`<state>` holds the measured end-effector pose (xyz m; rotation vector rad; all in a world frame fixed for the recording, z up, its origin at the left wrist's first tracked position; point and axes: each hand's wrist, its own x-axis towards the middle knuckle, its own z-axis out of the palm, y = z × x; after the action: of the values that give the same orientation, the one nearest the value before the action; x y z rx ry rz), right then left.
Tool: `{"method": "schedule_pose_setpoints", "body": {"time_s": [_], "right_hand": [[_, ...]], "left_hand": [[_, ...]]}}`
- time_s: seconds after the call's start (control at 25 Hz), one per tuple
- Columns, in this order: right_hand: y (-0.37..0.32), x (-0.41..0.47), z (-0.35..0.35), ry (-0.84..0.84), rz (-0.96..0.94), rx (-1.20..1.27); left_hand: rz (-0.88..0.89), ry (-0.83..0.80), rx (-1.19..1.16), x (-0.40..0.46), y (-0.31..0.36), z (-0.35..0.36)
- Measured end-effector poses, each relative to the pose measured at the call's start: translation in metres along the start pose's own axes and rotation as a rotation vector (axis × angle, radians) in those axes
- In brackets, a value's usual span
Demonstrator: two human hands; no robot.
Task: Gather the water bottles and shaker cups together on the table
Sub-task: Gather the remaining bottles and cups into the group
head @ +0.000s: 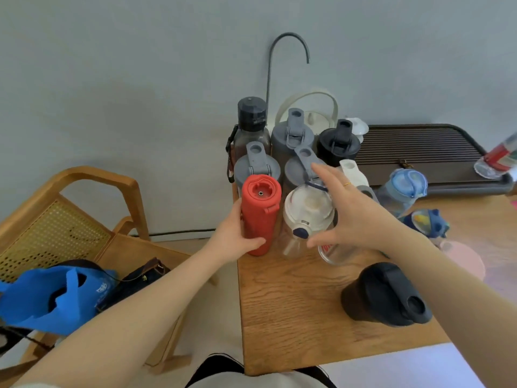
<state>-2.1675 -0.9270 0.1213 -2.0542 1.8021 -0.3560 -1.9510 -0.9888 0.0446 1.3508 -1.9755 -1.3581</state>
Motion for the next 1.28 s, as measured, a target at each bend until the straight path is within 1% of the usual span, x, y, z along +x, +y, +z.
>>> {"method": "schedule_pose_setpoints", "body": {"time_s": [0.08,0.12,0.2,0.24,0.32,0.4,0.48,0.56,0.68,0.72,0.76,0.84,0.88,0.96,1.0,1.04,1.08,1.16,1.24,1.28], "right_hand": [[-0.002,0.000,0.015,0.007,0.040,-0.085],[-0.003,0.001,0.021,0.038,0.055,-0.105],[-0.005,0.004,0.027,0.115,0.060,-0.100],[-0.005,0.006,0.026,0.128,0.049,-0.089],[-0.005,0.009,0.022,0.086,0.001,-0.073],[-0.003,0.011,0.015,0.022,-0.053,-0.078],[0.000,0.012,0.010,0.003,-0.082,-0.173],[0.000,0.012,0.009,0.019,-0.080,-0.266],[-0.003,0.010,0.014,0.031,-0.034,-0.300],[-0.001,0.005,0.013,0.046,-0.002,-0.298],[0.003,-0.001,0.009,0.081,0.034,-0.265],[0.020,-0.020,-0.009,0.182,0.131,-0.131],[0.032,-0.032,-0.017,0.190,0.197,-0.065],[0.053,-0.049,-0.021,0.077,0.306,-0.002],[0.059,-0.054,-0.018,0.014,0.324,0.014],[0.061,-0.054,-0.010,-0.017,0.331,0.045],[0.062,-0.052,-0.001,-0.004,0.334,0.084],[0.059,-0.047,0.012,0.107,0.348,0.125],[0.056,-0.045,0.018,0.210,0.370,0.110],[0.054,-0.046,0.022,0.244,0.383,0.102]], "left_hand": [[-0.009,-0.019,-0.036,0.006,-0.007,0.000],[-0.006,-0.027,-0.070,0.007,-0.009,0.001],[0.013,-0.035,-0.099,0.010,-0.010,0.001],[0.026,-0.038,-0.095,0.011,-0.010,0.001],[0.031,-0.069,-0.086,0.014,-0.011,-0.003],[0.029,-0.133,-0.069,0.019,-0.011,-0.009],[0.035,-0.180,-0.046,0.022,-0.011,-0.013],[0.043,-0.176,-0.036,0.022,-0.011,-0.015],[0.044,-0.163,-0.013,0.018,-0.013,-0.012],[0.053,-0.136,0.006,0.013,-0.014,-0.010],[0.072,-0.075,0.028,0.008,-0.015,-0.010],[0.181,0.133,0.082,-0.007,-0.012,-0.012],[0.289,0.251,0.131,-0.015,-0.007,-0.014],[0.547,0.439,0.256,-0.028,0.011,-0.011],[0.653,0.481,0.308,-0.030,0.024,-0.004],[0.736,0.481,0.358,-0.030,0.037,0.004],[0.802,0.457,0.425,-0.029,0.049,0.015],[0.880,0.368,0.607,-0.025,0.066,0.043],[0.870,0.251,0.776,-0.018,0.075,0.072],[0.818,0.194,0.838,-0.016,0.080,0.083]]}}
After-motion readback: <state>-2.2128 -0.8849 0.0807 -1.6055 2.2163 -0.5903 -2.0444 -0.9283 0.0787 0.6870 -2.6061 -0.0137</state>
